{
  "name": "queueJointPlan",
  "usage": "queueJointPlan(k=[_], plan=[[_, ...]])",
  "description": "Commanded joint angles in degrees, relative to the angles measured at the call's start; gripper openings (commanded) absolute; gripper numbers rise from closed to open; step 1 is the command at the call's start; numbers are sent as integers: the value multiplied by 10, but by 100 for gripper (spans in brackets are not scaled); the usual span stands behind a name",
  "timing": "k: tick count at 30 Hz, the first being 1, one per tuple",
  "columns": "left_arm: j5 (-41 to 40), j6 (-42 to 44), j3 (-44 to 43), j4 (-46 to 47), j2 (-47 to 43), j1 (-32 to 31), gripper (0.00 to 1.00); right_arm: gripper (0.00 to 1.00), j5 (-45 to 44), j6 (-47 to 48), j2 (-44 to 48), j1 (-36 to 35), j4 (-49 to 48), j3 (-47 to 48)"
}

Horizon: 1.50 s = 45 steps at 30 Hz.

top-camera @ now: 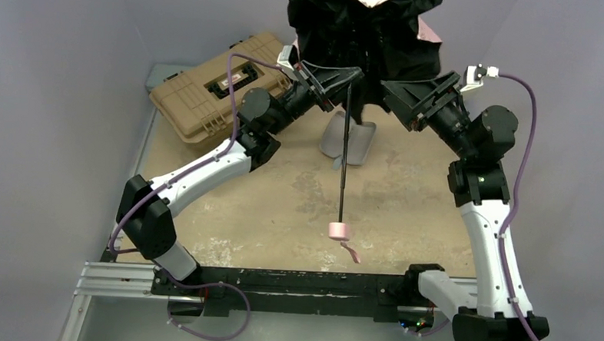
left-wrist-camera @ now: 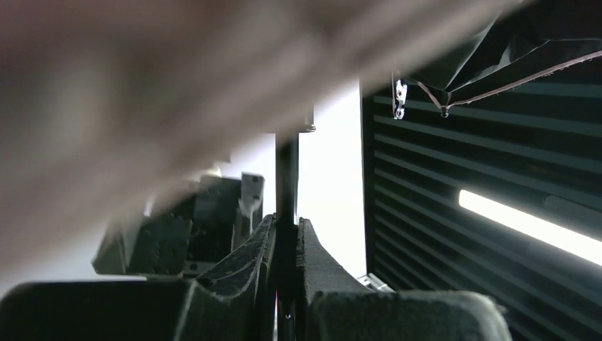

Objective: Open the umbrella

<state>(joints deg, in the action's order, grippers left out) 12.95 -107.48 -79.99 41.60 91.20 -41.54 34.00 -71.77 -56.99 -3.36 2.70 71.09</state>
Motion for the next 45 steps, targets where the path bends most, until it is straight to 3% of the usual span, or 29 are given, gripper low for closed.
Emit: queueJointPlan(k=[1, 8, 14, 24, 45], plan=[[-7, -19, 4, 82, -4, -16, 0, 69, -8, -87, -23, -3, -170, -19], [-2, -16, 42, 70, -24, -36, 0, 62, 0, -94, -75, -13, -225, -2], [-4, -16, 48, 71, -23, -43, 0, 62, 2, -75, -91, -56, -238, -4], [1, -8, 38, 62, -19, -45, 0, 38, -18, -52, -87, -74, -204, -13], [8, -8, 41, 76, -19, -48, 0, 28, -36, -18, -117, -115, -167, 11]])
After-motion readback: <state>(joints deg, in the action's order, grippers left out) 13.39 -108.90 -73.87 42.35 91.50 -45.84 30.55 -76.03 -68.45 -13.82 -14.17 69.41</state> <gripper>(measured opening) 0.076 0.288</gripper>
